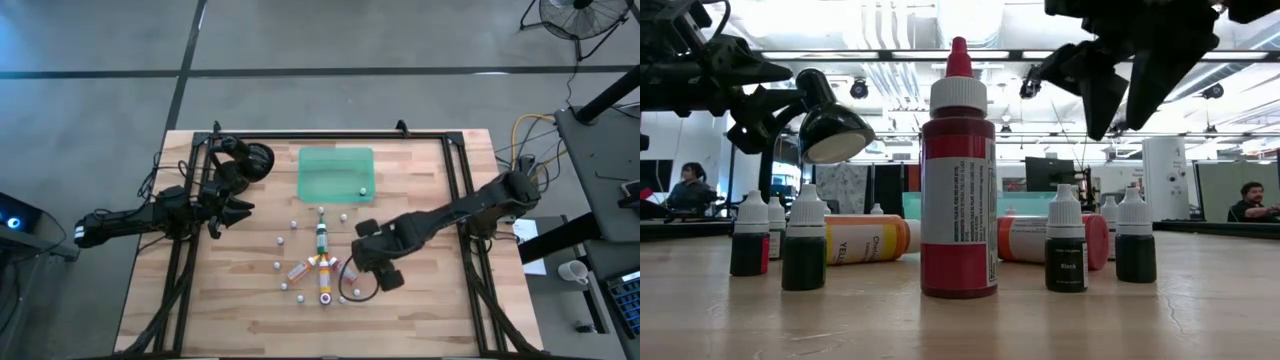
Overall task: Pick & Place food coloring
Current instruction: Put the small purple food coloring bottle into the bin
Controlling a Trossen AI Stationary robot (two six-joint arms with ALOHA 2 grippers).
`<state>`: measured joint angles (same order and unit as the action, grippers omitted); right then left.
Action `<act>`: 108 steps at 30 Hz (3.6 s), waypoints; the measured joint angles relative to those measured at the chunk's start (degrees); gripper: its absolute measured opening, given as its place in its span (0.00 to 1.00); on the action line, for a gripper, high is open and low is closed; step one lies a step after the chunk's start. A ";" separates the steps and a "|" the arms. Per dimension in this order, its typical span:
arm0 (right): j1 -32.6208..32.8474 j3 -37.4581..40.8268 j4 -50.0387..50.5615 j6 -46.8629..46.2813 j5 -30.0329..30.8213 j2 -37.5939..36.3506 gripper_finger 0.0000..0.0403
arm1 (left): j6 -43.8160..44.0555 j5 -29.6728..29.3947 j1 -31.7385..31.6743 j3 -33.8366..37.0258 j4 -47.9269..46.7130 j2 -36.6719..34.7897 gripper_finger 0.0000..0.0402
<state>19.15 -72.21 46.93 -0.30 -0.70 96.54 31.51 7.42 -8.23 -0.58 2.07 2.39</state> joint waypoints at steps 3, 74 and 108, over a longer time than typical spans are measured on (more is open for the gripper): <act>0.73 1.29 -1.53 -1.87 -0.48 0.77 0.44 | 0.00 0.01 0.00 0.01 -0.02 0.00 0.26; 0.54 11.17 -15.88 -5.77 3.94 4.25 0.29 | 0.00 0.02 0.00 0.00 0.00 0.42 0.26; 0.34 10.80 -13.12 -8.98 3.73 3.72 0.38 | 0.01 0.01 0.00 0.02 0.00 0.42 0.26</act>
<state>19.49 -61.41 33.80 -9.28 3.03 100.27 31.52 7.43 -8.23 -0.56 2.07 2.81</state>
